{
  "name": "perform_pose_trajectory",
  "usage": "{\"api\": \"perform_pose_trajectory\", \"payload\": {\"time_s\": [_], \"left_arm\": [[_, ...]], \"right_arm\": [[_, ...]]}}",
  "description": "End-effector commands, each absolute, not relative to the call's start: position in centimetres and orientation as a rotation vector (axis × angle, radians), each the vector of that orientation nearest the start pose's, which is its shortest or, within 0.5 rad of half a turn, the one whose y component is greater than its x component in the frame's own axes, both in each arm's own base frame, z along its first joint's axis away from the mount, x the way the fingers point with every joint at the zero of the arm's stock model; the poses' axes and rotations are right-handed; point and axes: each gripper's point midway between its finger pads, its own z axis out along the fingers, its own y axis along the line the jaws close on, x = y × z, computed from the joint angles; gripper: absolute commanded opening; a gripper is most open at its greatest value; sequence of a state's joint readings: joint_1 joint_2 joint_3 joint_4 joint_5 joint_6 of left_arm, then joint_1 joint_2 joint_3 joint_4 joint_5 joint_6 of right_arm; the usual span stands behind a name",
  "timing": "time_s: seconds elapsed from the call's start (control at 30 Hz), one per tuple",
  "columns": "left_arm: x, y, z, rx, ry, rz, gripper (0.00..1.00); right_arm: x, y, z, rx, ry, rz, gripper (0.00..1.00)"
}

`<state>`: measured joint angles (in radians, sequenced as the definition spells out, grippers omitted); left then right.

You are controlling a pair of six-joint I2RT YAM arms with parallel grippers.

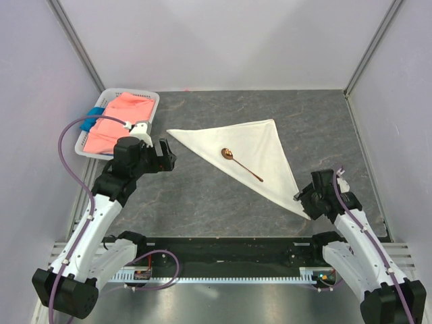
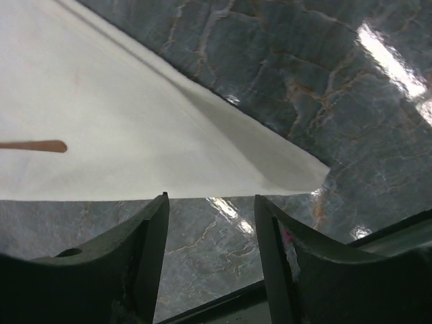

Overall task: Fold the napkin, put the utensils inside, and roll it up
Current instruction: Fold the napkin

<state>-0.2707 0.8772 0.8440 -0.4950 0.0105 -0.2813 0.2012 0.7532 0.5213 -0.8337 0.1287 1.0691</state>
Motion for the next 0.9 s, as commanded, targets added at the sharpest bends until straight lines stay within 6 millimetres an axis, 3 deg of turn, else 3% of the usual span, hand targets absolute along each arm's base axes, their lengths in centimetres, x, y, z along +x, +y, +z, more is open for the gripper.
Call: {"api": "perform_pose_trajectory", "payload": {"time_s": [0.0,0.2,0.3,0.53,0.7,0.87], "left_arm": [[28.0,-9.6,21.9,-0.001,2.078,-0.378,1.00],[28.0,-9.7,21.9,0.004,2.077,-0.384,1.00],[28.0,-9.8,22.0,0.003,2.076,-0.389,1.00],[28.0,-9.8,22.0,0.003,2.076,-0.389,1.00],[28.0,-9.8,21.8,0.006,2.081,-0.393,1.00],[27.9,-10.0,21.9,0.008,2.081,-0.401,1.00]], "right_arm": [[15.9,4.6,5.4,1.415,2.357,0.259,0.62],[13.9,5.7,3.3,1.594,2.382,0.302,0.59],[14.0,5.4,3.1,1.649,2.341,0.282,0.56],[15.1,4.0,4.0,1.665,2.267,0.204,0.52],[15.7,3.2,5.4,1.661,2.228,0.172,0.54],[15.7,2.9,5.4,1.680,2.226,0.166,0.55]]}}
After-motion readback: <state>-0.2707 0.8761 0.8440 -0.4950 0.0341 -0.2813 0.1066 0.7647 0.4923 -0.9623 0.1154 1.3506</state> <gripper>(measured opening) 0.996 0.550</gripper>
